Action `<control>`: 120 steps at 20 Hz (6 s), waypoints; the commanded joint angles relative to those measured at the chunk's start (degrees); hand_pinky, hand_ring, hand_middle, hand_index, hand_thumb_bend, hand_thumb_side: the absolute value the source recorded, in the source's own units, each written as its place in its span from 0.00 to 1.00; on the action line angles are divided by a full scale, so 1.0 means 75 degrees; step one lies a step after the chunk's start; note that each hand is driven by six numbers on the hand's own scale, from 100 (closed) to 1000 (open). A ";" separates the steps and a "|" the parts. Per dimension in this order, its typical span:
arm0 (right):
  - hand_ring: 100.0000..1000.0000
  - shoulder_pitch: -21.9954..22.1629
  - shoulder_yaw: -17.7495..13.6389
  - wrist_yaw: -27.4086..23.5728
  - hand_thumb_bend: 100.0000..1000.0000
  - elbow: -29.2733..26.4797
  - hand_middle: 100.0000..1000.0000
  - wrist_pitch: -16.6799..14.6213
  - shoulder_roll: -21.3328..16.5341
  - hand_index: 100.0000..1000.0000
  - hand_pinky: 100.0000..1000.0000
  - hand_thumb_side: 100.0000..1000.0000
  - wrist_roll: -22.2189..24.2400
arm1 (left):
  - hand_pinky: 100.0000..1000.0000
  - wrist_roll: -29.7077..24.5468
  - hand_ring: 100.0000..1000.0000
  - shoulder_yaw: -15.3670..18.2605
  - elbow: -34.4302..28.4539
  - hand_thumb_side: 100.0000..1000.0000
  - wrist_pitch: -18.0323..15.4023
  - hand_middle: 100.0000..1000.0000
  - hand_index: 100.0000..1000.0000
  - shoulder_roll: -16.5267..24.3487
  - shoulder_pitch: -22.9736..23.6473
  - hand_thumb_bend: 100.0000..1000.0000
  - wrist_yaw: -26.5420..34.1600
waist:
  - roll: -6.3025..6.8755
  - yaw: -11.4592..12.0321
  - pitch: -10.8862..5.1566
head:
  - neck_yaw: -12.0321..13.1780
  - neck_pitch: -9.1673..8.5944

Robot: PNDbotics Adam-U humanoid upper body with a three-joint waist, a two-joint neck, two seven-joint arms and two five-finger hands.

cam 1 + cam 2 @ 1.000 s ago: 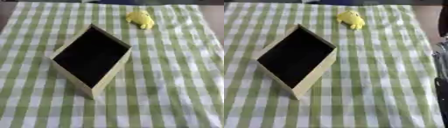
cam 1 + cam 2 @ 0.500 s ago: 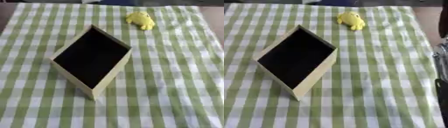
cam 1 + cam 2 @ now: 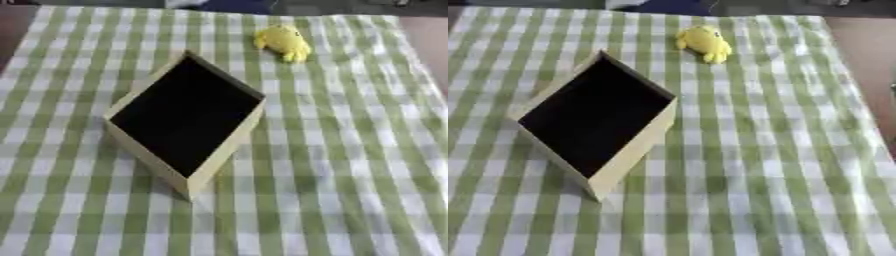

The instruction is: Pick up objects on the table and place them in the box.

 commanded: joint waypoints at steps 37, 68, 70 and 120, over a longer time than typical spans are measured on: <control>0.97 -0.5582 -0.0246 0.8639 0.20 1.0970 0.93 -0.1754 0.2404 0.96 0.89 1.00 0.2714 | 0.56 -0.0473 0.66 -0.0343 -0.0142 0.50 0.0033 0.72 0.81 0.0286 -0.0137 0.35 0.0191 | -0.0003 0.0383 -0.0146 | -0.0476 -0.0206; 0.90 -0.5512 -0.0762 0.8948 0.17 1.0561 0.89 -0.0771 0.2382 1.00 0.89 0.31 0.4881 | 0.55 -0.0600 0.66 -0.0388 -0.0142 0.51 0.0158 0.71 0.80 0.0273 -0.0121 0.33 0.0106 | -0.0108 0.0401 -0.0077 | -0.0566 -0.0118; 0.91 -0.5504 -0.0765 0.8977 0.19 1.0603 0.90 -0.0757 0.2386 1.00 0.90 0.32 0.4978 | 0.55 -0.0618 0.66 -0.0391 -0.0142 0.51 0.0159 0.71 0.80 0.0270 -0.0127 0.33 0.0097 | -0.0115 0.0408 -0.0061 | -0.0570 -0.0124; 0.54 -0.5661 0.0898 0.6380 0.00 0.8878 0.45 -0.2470 0.1554 0.46 0.54 0.04 0.3862 | 0.55 -0.0737 0.64 -0.0311 -0.0142 0.53 0.0326 0.68 0.79 0.0191 -0.0028 0.31 0.0076 | -0.0152 0.0276 -0.0154 | -0.0420 -0.0034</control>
